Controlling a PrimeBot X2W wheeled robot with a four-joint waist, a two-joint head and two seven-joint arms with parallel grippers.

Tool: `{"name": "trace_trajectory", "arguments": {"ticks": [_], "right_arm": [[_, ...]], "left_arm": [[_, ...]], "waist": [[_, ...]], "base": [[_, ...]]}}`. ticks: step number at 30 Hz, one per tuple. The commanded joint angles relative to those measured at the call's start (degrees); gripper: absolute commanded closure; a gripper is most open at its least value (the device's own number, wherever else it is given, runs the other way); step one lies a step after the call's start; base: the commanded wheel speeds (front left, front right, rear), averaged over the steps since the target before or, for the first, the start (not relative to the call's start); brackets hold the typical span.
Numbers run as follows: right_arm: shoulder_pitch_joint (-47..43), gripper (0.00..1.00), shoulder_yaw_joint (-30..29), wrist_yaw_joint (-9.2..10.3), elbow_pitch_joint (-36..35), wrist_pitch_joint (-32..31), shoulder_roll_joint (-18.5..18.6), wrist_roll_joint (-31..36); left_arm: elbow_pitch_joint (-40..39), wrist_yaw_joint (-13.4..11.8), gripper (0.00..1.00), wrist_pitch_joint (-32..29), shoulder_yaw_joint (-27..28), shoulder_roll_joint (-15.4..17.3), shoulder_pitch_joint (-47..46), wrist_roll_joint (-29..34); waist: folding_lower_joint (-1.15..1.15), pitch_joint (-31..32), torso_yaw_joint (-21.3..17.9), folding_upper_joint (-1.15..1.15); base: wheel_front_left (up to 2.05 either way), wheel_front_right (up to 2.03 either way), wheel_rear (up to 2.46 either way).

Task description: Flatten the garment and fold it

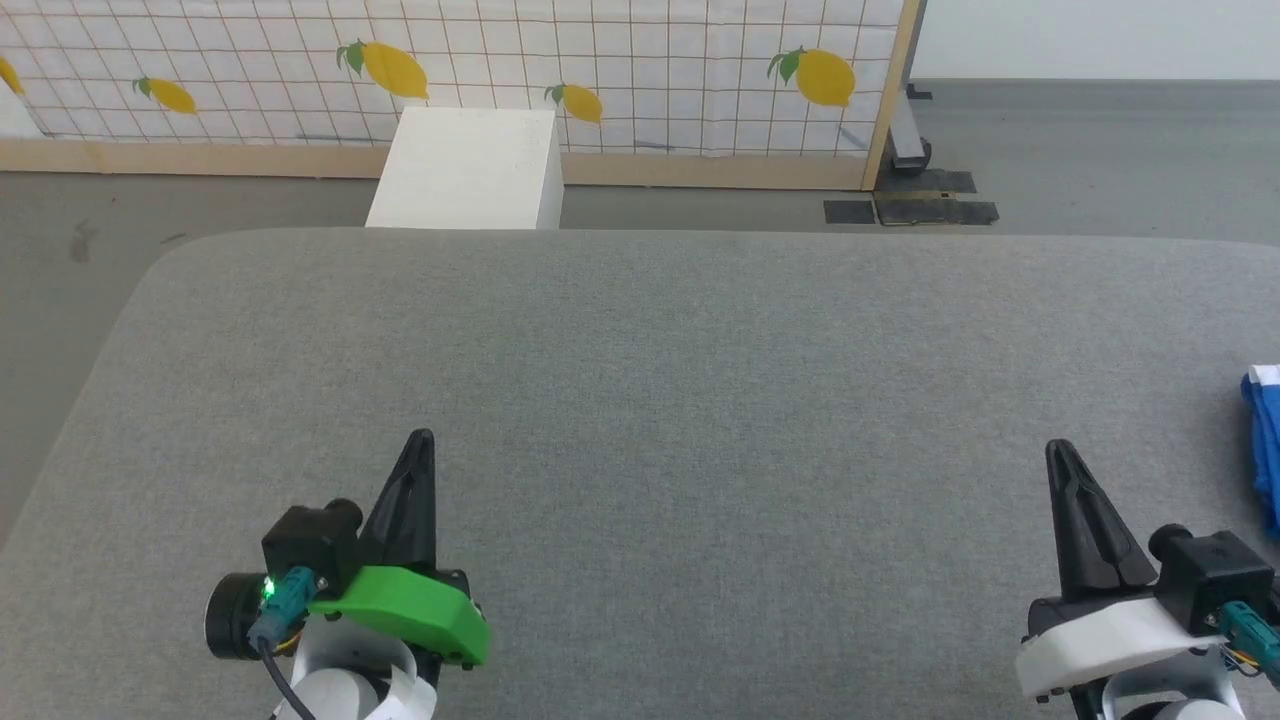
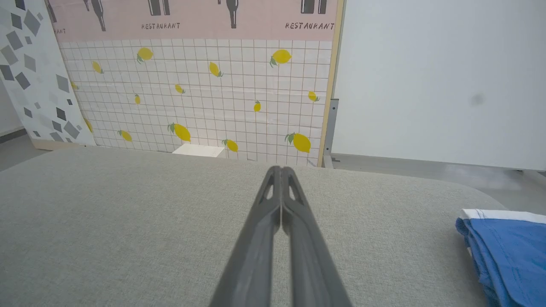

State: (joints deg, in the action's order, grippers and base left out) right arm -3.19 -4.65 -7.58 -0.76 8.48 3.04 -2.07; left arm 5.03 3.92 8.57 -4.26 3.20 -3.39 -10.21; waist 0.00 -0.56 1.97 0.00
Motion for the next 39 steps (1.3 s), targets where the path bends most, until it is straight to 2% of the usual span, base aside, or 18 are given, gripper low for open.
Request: {"name": "trace_trajectory", "arguments": {"ticks": [1,39], "right_arm": [[1.0,1.0,0.3,0.04,0.2,-0.3,-0.1,0.3],[2.2,1.0,2.6,0.06,0.5,-4.7,-0.1,1.3]], "left_arm": [[-0.4,-0.4,1.0,-0.4,0.4,-0.1,1.1,0.6],[-2.9,-2.3,1.0,-4.8,2.5,-0.2,2.3,5.8]], "waist": [[0.0,0.0,0.0,0.0],[0.0,0.3,-1.1,0.0]], "base": [[0.0,0.0,0.0],[0.0,0.0,0.0]]}}
